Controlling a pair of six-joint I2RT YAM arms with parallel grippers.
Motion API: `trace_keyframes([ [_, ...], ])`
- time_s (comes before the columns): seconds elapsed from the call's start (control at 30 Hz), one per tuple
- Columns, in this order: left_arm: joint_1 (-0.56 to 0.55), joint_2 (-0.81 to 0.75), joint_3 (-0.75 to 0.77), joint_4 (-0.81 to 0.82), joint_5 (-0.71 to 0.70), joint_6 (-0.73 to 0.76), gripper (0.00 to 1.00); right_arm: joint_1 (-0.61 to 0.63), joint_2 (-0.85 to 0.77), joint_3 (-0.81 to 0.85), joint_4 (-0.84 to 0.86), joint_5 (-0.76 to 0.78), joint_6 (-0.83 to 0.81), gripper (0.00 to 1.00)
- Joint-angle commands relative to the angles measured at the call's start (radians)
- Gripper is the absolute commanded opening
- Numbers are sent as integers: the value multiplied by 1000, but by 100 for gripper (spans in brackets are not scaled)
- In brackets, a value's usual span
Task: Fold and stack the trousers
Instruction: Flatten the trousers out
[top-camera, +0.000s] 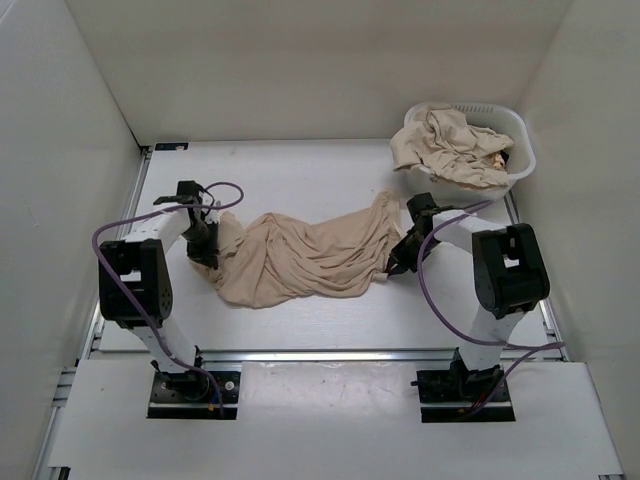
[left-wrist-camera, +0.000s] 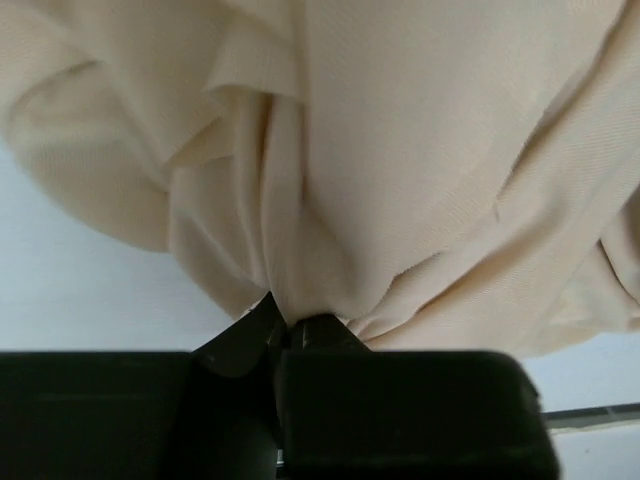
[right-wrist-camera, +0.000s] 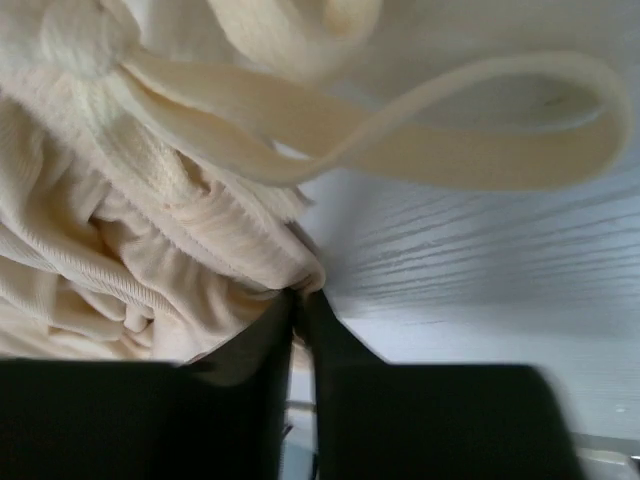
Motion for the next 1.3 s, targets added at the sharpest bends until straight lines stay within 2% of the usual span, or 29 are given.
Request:
trace_keyframes([
  [0.0,60,-62,71,7,-35,2,14,-27,23,-66,5,-65,24,5],
  [0.03,102,-98,102,-5,-44,2,14,-50,-23,-75,-30,-45,10,0],
  [0.2,263,-184,214,-66,-80,2,14,-145,-224,-127,-190,131,-125,0],
  [0.27,334,-195,257,-79,-92,2,14,-214,-303,-141,-251,187,-208,0],
  [0.3,374,-195,333,-79,-101,2,14,-319,-342,-176,-311,202,-297,0],
  [0.33,405,-159,366,-79,-101,2,14,-363,-371,-187,-328,202,-324,0],
  [0.37,405,-137,434,-79,-101,2,14,-445,-385,-197,-337,202,-352,0],
  [0.47,417,-19,591,-89,-101,2,14,-556,-396,-197,-347,192,-439,0],
  [0.57,391,116,727,-125,-101,2,14,-566,-339,-120,-360,191,-487,0],
  [0.6,391,145,828,-144,-101,2,14,-566,-315,-97,-379,201,-487,0],
  [0.67,382,193,930,-195,-101,2,14,-575,-304,-37,-379,210,-487,0],
  [0.73,382,193,940,-195,-101,2,14,-575,-304,6,-365,173,-476,0],
  [0.87,373,173,964,-195,-130,2,14,-575,-281,203,-382,28,-453,0],
  [0.93,373,138,964,-195,-167,2,14,-575,-266,367,-451,41,-453,0],
  [1.0,383,77,925,-195,-211,2,14,-575,-266,440,-500,73,-453,0],
  [1.03,383,51,842,-195,-222,2,14,-575,-276,449,-530,85,-453,0],
  [1.17,426,-88,605,-195,-222,2,14,-584,-359,292,-528,70,-453,0],
  [1.2,437,-109,566,-195,-238,2,14,-596,-396,186,-528,70,-453,0],
  [1.27,474,-169,460,-204,-258,2,14,-616,-431,85,-503,47,-453,0],
])
